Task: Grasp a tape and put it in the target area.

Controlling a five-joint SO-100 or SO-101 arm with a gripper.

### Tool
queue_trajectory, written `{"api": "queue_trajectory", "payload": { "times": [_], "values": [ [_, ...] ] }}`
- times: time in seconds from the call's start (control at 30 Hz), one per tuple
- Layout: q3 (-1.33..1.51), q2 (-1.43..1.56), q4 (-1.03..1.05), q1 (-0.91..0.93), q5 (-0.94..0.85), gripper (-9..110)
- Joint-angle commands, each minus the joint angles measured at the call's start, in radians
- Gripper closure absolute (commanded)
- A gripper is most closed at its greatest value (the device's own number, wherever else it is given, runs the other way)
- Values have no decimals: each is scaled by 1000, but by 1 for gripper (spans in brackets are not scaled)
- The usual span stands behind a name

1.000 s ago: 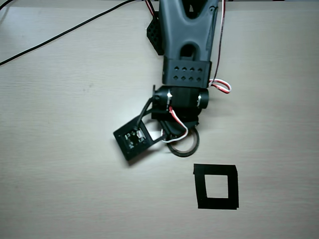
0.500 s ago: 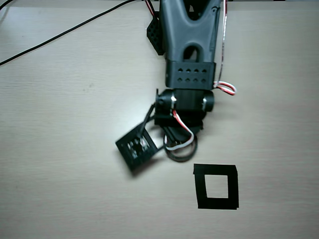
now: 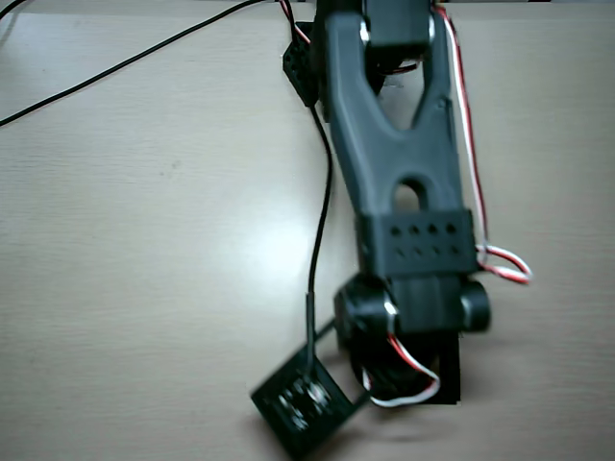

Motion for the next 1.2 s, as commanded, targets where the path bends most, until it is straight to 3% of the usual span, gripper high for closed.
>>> {"api": "queue_trajectory", "payload": {
  "times": [0.0,0.33,0.8,1.17],
  "values": [
    [-126,-46,34,-32,9,101],
    [-181,-135,28,-144,54,101],
    [-285,-282,26,-140,43,101],
    [-287,-325,15,-138,67,93]
  ]
}}
